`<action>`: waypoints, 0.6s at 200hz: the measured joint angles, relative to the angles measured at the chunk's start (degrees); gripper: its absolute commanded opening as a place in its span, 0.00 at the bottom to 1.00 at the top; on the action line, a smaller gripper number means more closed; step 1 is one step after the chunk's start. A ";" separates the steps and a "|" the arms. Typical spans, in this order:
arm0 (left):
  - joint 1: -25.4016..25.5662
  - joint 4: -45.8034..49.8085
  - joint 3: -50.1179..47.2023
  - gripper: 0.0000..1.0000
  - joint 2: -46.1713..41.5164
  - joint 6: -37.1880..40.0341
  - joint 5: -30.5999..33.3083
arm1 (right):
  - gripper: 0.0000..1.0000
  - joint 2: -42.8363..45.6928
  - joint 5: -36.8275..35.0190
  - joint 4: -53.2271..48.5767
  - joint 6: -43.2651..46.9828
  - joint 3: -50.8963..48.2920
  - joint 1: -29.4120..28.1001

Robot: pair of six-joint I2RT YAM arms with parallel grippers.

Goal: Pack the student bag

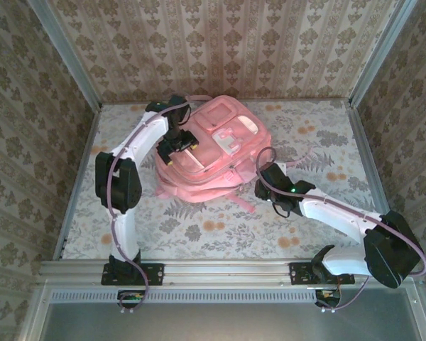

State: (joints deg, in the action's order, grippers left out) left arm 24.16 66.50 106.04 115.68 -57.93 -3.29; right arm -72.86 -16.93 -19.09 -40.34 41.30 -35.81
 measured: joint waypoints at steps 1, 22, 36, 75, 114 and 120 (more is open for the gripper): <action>0.00 -0.02 0.02 0.82 0.02 -0.04 -0.02 | 0.43 0.00 0.02 0.04 0.00 -0.09 0.00; 0.02 -0.11 0.17 0.63 0.02 -1.16 -0.55 | 0.42 0.00 0.20 0.79 -0.15 -1.11 0.00; 0.00 0.22 0.09 0.46 0.02 -1.68 -0.66 | 0.41 0.00 0.31 1.33 -0.09 -1.55 0.00; -0.48 -0.04 0.57 0.00 0.00 -2.58 -2.08 | 0.48 0.50 3.52 9.86 3.82 -5.88 0.00; -1.86 1.64 5.81 0.00 -0.13 -2.51 -4.26 | 0.53 2.78 8.83 33.46 15.61 -19.58 -0.92; -2.12 1.62 6.21 0.00 -0.17 -2.51 -4.50 | 0.52 2.32 9.31 35.78 17.86 -20.65 -1.09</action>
State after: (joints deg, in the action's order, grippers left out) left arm 22.04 68.12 112.25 115.50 -60.45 -7.79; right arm -70.54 -7.62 16.69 -22.48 20.64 -36.91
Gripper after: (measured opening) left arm 0.050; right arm 0.535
